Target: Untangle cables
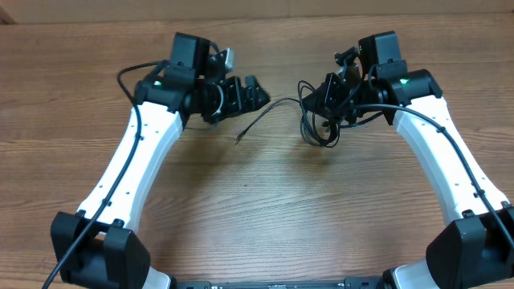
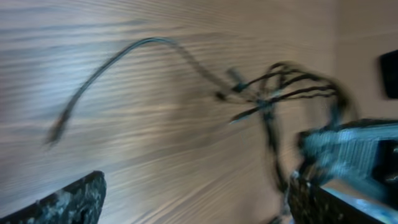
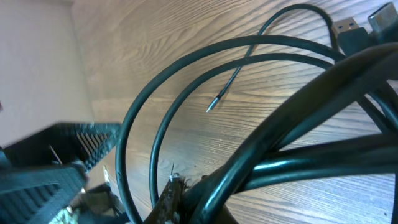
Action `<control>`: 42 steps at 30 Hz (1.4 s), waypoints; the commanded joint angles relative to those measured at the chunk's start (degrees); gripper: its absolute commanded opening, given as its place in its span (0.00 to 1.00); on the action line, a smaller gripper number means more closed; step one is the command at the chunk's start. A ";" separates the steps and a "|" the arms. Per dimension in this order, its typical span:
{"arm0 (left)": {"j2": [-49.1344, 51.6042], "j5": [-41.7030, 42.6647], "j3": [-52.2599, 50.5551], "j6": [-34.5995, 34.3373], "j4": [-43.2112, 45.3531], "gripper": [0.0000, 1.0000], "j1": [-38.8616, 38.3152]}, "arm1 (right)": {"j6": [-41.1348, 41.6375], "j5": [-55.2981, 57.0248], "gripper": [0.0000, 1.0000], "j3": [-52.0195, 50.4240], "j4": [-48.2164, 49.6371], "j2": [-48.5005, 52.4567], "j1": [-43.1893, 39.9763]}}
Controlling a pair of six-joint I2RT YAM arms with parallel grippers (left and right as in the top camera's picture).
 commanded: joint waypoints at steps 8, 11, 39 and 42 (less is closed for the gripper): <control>10.78 16.96 0.00 -12.57 16.55 0.87 -1.31 | -5.95 -1.16 0.04 0.46 -0.61 -0.85 3.72; 12.87 19.37 0.00 -13.33 18.16 0.78 -2.36 | -5.92 -1.11 0.04 0.44 -0.66 -0.85 3.98; 13.66 13.20 0.00 -18.51 20.83 0.04 -7.15 | -1.84 0.22 0.04 0.46 0.66 -0.81 1.97; 13.64 12.94 0.02 -10.38 18.23 0.04 -5.90 | -1.79 -4.33 0.04 0.72 2.29 -0.83 -0.37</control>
